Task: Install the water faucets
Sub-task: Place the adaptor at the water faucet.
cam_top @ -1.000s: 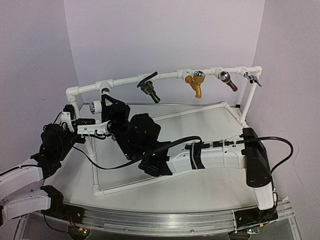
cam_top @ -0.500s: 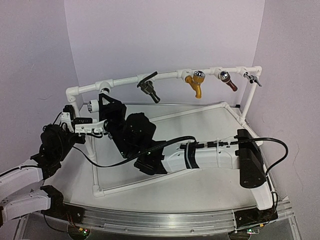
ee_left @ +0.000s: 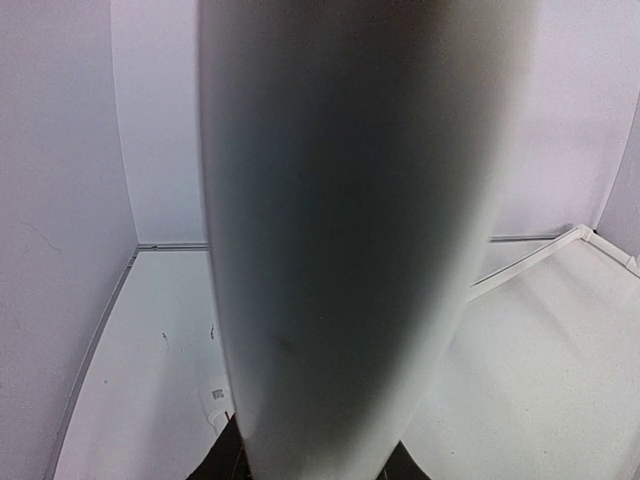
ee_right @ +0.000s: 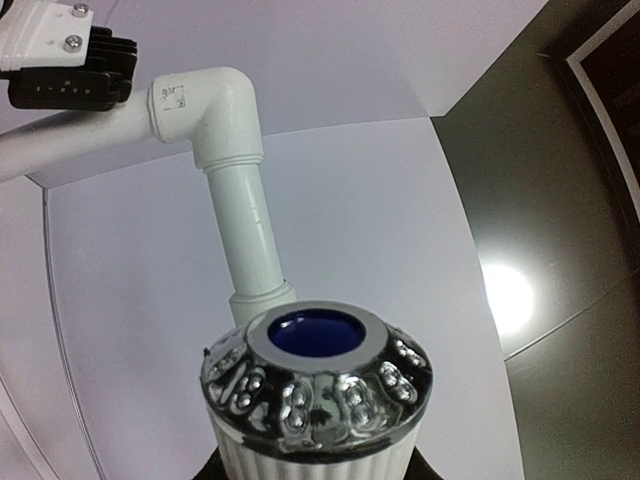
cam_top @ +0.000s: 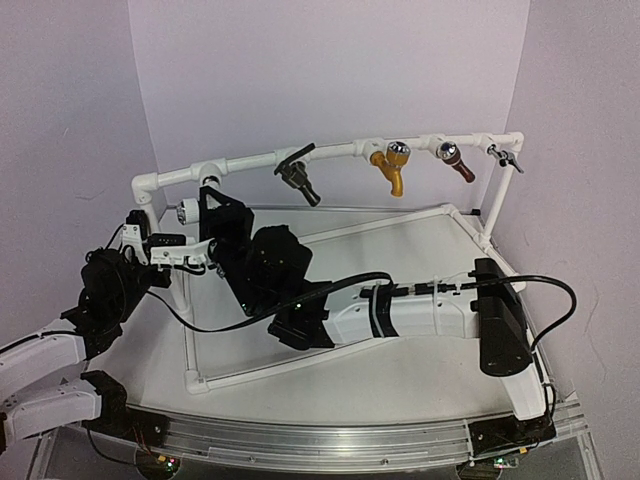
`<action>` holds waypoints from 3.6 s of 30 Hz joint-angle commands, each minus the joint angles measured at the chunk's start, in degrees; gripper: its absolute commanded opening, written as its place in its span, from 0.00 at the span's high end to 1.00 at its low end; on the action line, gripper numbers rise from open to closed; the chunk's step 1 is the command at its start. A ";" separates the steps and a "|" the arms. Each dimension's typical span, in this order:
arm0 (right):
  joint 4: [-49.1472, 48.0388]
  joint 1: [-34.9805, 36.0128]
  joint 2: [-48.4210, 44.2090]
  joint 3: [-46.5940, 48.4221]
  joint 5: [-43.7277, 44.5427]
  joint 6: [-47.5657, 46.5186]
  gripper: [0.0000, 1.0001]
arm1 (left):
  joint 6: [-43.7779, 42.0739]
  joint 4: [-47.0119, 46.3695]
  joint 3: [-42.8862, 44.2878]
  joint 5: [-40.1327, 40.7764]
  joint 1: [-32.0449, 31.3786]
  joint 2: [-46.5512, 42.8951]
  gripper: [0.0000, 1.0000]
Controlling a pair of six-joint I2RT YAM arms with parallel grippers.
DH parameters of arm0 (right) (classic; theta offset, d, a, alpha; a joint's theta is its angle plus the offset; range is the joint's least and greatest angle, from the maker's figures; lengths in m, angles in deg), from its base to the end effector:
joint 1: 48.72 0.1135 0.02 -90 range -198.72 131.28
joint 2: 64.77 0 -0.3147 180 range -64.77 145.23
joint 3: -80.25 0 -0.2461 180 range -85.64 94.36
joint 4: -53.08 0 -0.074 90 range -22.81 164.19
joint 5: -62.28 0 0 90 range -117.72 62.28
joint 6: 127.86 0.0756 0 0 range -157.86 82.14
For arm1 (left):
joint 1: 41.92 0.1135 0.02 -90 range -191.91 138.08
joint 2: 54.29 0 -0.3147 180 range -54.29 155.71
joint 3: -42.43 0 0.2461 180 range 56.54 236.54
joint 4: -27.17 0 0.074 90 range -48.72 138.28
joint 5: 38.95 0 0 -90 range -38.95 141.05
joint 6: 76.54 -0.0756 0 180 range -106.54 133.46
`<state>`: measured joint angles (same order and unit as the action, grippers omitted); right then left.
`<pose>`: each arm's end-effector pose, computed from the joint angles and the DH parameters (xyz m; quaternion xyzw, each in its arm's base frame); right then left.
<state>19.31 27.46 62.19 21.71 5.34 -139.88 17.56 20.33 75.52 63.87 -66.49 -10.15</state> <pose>0.1774 0.5487 0.4064 -0.4879 0.2519 -0.3263 0.7694 0.1734 -0.0608 0.2746 0.0546 0.7299 -0.0882 0.6756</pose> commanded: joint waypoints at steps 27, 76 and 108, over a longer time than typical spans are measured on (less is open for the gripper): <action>14.46 -1.82 3.31 13.60 7.48 15.47 1.00 | 11.49 -0.14 -2.11 -12.55 -2.17 0.66 0.93; 5.71 -1.81 5.50 14.30 11.94 32.98 1.00 | 16.94 10.44 2.53 -11.78 -3.04 -0.87 0.93; 1.08 -3.14 9.01 13.59 13.89 63.57 1.00 | 17.54 10.90 3.08 -12.61 -3.02 1.15 0.93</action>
<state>21.69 28.19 68.60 34.50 18.14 -82.97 20.14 26.32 78.30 63.65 -66.40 -9.87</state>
